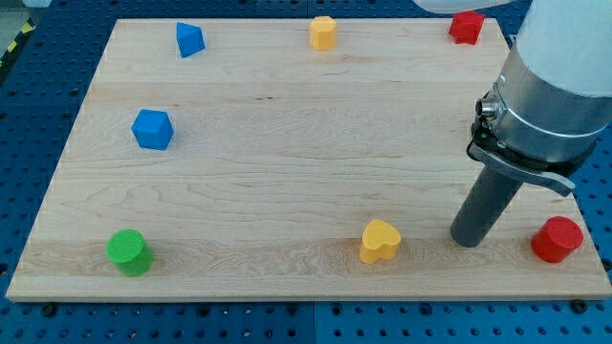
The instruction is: Place the yellow heart vertically below the green star
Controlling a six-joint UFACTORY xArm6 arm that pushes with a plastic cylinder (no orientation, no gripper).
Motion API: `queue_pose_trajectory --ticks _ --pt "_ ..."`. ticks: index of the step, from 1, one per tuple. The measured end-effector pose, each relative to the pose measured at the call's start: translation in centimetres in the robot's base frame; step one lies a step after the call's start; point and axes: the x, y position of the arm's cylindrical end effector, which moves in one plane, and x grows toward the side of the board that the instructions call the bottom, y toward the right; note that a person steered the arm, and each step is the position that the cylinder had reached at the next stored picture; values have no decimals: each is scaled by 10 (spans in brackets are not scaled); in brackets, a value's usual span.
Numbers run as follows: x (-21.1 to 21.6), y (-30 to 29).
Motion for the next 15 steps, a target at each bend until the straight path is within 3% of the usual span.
queue_pose_trajectory --ticks 5,7,10,13,15 --pt "-2 -2" --pt "49 -1" --pt "53 -19" --pt "53 -53" --pt "43 -113"
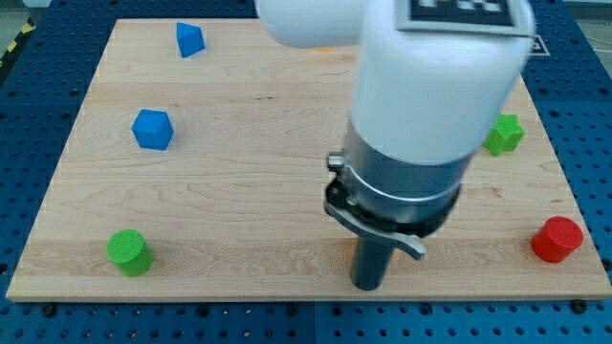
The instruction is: Place the yellow heart vertically below the green star
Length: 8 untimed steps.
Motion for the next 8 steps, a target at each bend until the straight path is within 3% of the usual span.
queue_pose_trajectory --ticks 5,8 --pt "-59 41" --pt "-60 30"
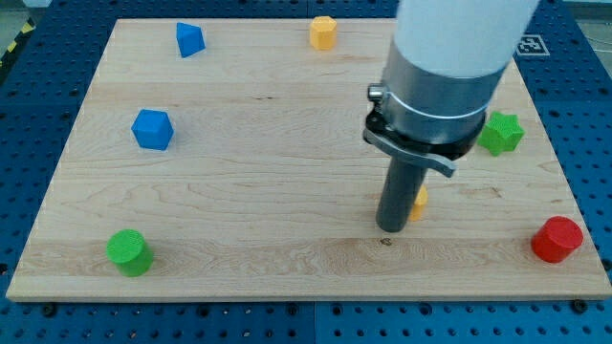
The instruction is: Place the yellow heart vertically below the green star
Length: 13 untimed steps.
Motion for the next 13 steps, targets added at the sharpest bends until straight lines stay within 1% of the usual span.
queue_pose_trajectory --ticks 1,2,3,4,5,6,7,9,10,11,13 --pt "-18 0" --pt "-22 23" --pt "-22 32" --pt "-25 11" --pt "-33 6" --pt "-52 1" --pt "-67 8" --pt "-68 16" --pt "-59 16" --pt "-41 0" --pt "-49 51"
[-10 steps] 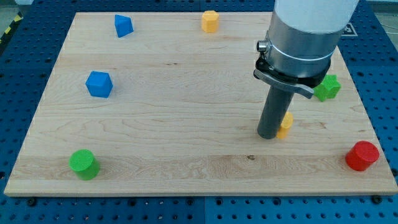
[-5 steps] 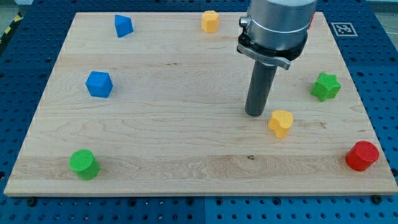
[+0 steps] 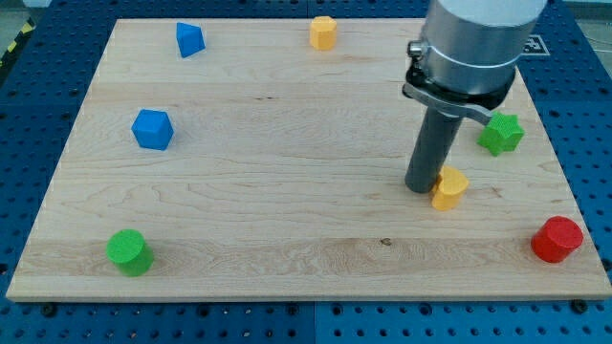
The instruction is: Place the yellow heart vertically below the green star
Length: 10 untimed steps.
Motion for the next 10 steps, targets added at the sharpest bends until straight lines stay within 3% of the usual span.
queue_pose_trajectory --ticks 10 --pt "22 75"
